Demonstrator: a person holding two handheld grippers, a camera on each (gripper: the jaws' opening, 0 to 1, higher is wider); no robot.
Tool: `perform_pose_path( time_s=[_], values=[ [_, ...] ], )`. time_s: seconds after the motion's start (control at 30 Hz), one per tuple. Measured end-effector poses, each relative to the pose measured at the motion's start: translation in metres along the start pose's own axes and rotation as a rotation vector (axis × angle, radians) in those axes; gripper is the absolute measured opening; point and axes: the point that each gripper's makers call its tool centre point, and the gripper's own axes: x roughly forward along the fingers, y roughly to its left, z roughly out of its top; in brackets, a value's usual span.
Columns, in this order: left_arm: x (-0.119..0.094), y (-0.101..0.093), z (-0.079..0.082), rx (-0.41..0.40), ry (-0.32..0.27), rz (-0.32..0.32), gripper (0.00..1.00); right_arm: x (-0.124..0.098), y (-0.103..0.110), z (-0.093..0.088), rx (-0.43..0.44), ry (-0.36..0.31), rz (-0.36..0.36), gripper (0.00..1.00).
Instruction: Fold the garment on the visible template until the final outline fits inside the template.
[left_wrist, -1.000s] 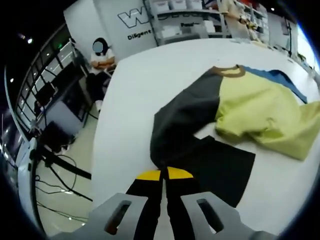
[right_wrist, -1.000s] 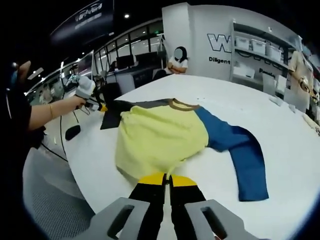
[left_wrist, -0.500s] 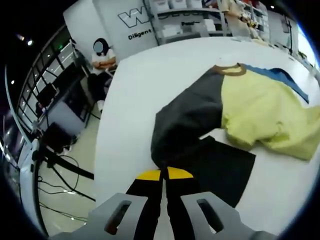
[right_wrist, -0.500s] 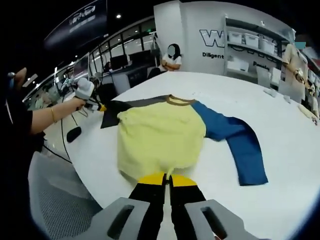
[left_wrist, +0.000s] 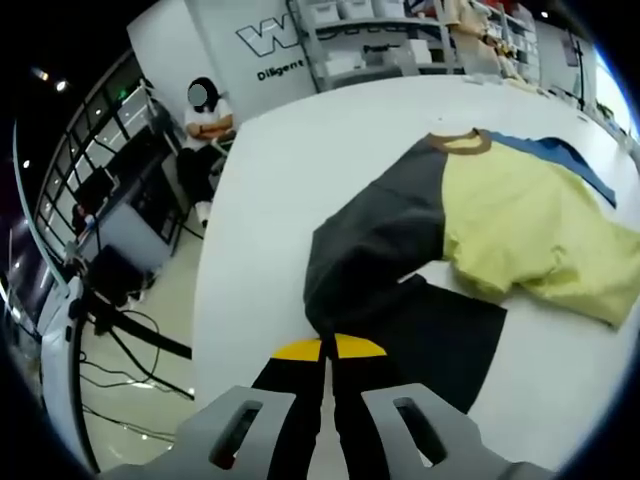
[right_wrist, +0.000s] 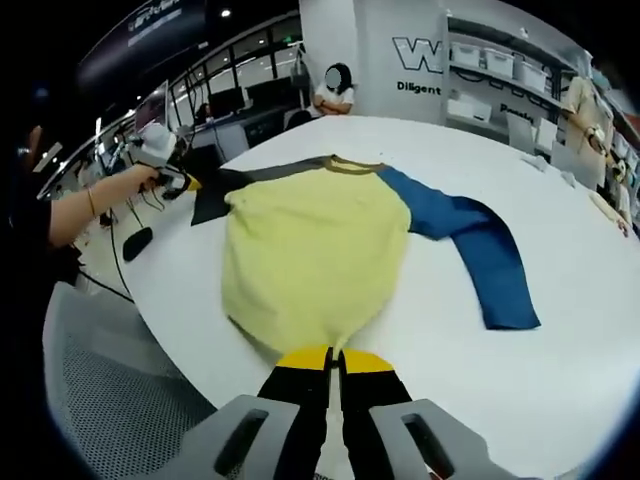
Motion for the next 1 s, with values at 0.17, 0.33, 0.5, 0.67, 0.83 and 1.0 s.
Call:
perform_pose_path(
  time_s=[0.17, 0.33, 0.5, 0.67, 0.83, 1.0],
  values=[
    [0.0, 0.001, -0.002, 0.001, 0.006, 0.0, 0.0, 0.008, -0.003, -0.016, 0.008, 0.05, -0.023, 0.0],
    [0.001, 0.001, -0.003, 0.006, 0.01, 0.002, 0.0, 0.012, -0.005, -0.028, 0.025, 0.098, -0.033, 0.0],
    [-0.001, 0.0, 0.001, -0.042, -0.025, 0.012, 0.04, 0.015, -0.006, -0.034, 0.005, 0.122, -0.04, 0.0],
    [-0.008, -0.029, 0.013, -0.022, -0.101, -0.096, 0.18, 0.015, -0.004, -0.026, -0.045, 0.085, -0.042, 0.0],
    [-0.018, -0.056, 0.023, 0.047, -0.169, -0.182, 0.25, 0.014, 0.0, -0.016, -0.057, 0.033, -0.029, 0.15],
    [-0.026, -0.085, 0.026, 0.073, -0.205, -0.286, 0.27, 0.014, 0.008, -0.01, -0.063, 0.003, 0.008, 0.23]
  ],
)
